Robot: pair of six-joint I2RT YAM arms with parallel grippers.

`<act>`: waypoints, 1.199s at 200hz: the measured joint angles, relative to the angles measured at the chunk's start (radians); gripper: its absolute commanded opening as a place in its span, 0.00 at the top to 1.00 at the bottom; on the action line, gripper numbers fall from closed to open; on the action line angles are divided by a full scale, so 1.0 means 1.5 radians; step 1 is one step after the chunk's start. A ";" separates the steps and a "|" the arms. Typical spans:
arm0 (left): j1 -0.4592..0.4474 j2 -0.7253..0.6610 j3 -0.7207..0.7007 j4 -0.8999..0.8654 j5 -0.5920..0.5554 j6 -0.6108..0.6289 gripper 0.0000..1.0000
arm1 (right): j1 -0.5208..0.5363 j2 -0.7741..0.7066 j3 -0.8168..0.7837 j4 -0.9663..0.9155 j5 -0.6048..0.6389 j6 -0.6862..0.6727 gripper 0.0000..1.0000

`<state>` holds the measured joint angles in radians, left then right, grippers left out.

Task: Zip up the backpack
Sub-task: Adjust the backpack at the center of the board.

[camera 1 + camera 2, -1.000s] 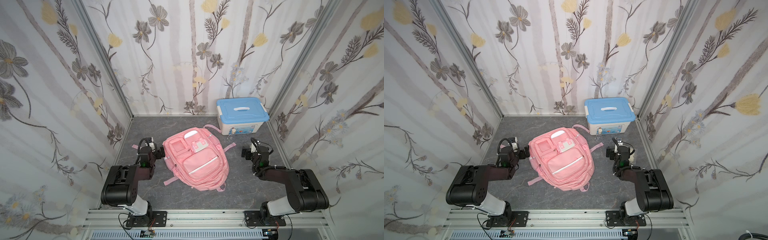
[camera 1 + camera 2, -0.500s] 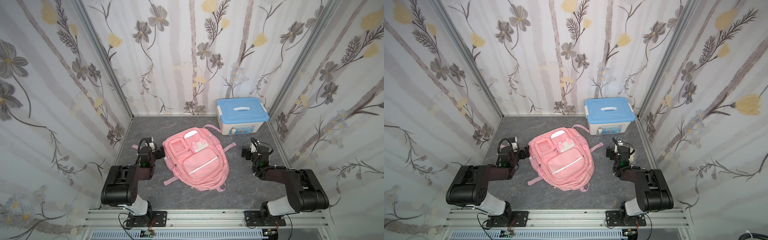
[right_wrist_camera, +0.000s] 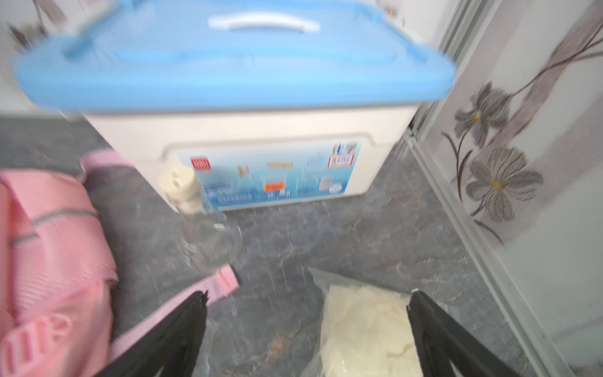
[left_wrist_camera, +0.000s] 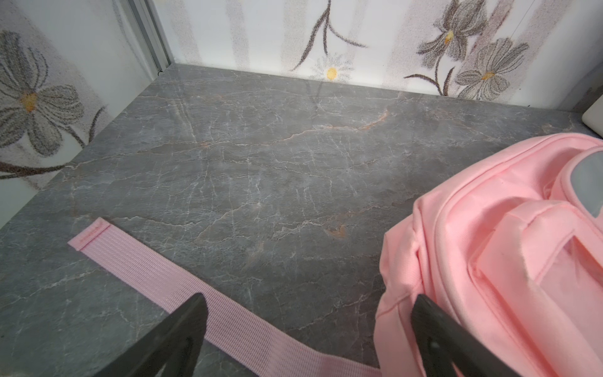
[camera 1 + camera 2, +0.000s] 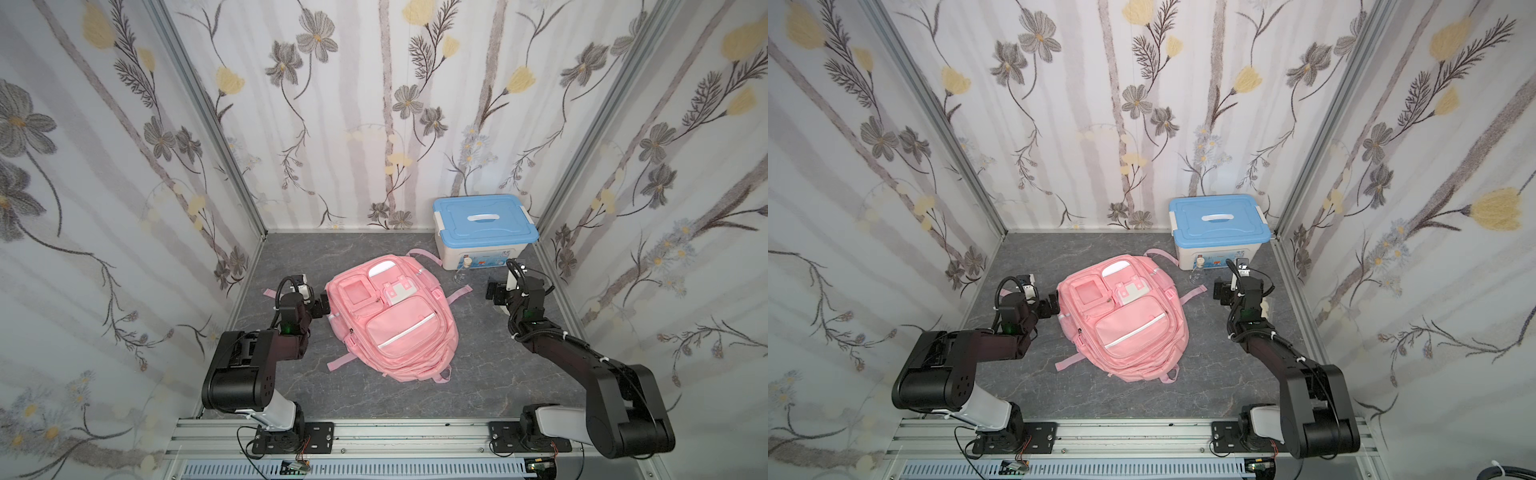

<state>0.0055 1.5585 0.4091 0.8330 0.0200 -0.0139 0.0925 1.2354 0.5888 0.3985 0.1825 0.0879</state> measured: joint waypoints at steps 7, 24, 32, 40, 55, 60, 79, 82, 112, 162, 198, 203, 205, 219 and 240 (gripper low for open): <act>0.001 0.000 0.000 0.000 0.002 0.000 0.00 | 0.000 -0.028 0.003 -0.023 -0.006 0.025 0.13; 0.002 -0.007 0.006 -0.018 0.007 0.002 0.00 | 0.004 -0.077 -0.006 -0.084 -0.043 0.131 0.18; -0.001 -0.022 0.021 -0.054 0.016 0.008 0.00 | 0.015 -0.093 -0.016 -0.109 -0.062 0.190 0.18; -0.006 -0.046 0.061 -0.135 0.028 0.015 0.00 | 0.031 -0.109 -0.027 -0.134 -0.073 0.241 0.18; -0.034 -0.069 0.206 -0.323 0.034 0.045 0.00 | 0.081 -0.155 -0.045 -0.183 -0.075 0.325 0.19; -0.046 -0.075 0.248 -0.358 0.029 0.060 0.00 | 0.097 -0.172 -0.049 -0.194 -0.072 0.347 0.19; -0.115 -0.145 0.301 -0.445 -0.014 0.135 0.00 | 0.126 -0.231 -0.053 -0.242 -0.054 0.439 0.21; -0.126 -0.159 0.300 -0.462 -0.021 0.150 0.00 | 0.127 -0.239 -0.054 -0.251 -0.050 0.458 0.21; -0.163 -0.250 0.289 -0.590 -0.051 0.252 0.00 | 0.204 -0.252 -0.062 -0.339 -0.040 0.643 0.24; -0.203 -0.169 0.357 -0.764 -0.056 0.363 0.11 | 0.308 -0.042 0.037 -0.396 -0.116 0.812 0.26; -0.237 -0.151 0.347 -0.808 -0.072 0.420 0.24 | 0.321 0.033 0.042 -0.421 -0.179 0.881 0.32; -0.237 -0.148 0.347 -0.813 -0.075 0.423 0.27 | 0.321 0.044 0.047 -0.427 -0.187 0.885 0.33; -0.237 -0.146 0.347 -0.813 -0.078 0.424 0.29 | 0.321 0.051 0.051 -0.432 -0.191 0.886 0.33; -0.242 -0.138 0.353 -0.821 -0.074 0.428 0.34 | 0.321 0.093 0.080 -0.456 -0.212 0.885 0.37; -0.250 -0.133 0.362 -0.821 -0.058 0.430 0.45 | 0.320 0.149 0.126 -0.489 -0.242 0.858 0.66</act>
<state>-0.3695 1.3594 0.9516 -0.3988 -0.0666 0.6312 0.5732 1.4593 0.7784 -0.3355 -0.1799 1.3754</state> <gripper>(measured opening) 0.621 0.523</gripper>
